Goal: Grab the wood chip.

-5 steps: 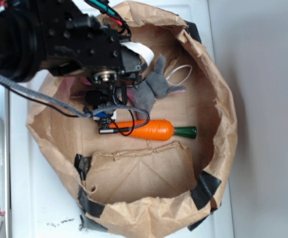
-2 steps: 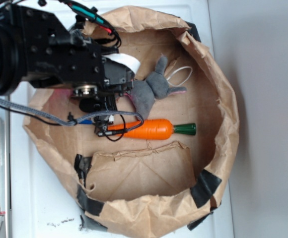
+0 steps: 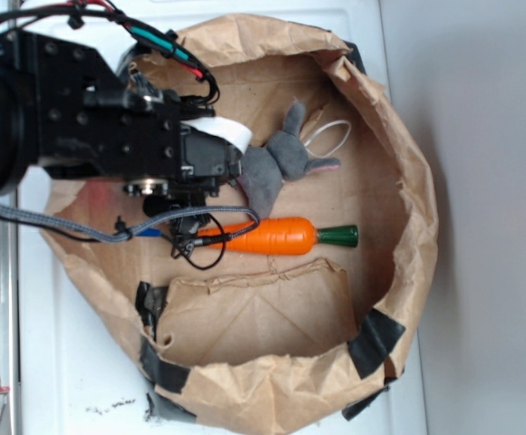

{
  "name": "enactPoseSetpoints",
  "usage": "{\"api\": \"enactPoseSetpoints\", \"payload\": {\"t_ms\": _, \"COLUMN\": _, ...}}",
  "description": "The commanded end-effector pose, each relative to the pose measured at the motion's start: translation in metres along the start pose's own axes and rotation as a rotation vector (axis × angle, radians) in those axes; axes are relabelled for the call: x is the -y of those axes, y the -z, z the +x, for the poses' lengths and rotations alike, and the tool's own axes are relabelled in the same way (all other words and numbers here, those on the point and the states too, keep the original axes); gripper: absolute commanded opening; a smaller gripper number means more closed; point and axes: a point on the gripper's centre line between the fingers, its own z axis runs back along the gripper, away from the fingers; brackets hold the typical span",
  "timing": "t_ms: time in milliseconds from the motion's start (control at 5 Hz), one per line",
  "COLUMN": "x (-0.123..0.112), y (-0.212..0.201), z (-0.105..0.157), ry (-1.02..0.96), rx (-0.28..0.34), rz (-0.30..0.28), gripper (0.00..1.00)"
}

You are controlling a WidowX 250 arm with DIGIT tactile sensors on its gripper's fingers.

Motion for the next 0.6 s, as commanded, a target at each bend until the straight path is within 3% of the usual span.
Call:
{"api": "enactPoseSetpoints", "payload": {"t_ms": 0, "x": -0.001, "y": -0.017, "z": -0.014, "ry": -0.027, "rx": 0.03, "rz": 0.012, "gripper": 0.0}}
{"api": "enactPoseSetpoints", "payload": {"t_ms": 400, "x": -0.041, "y": -0.109, "z": -0.015, "ry": -0.102, "rx": 0.178, "rz": -0.149, "gripper": 0.0}}
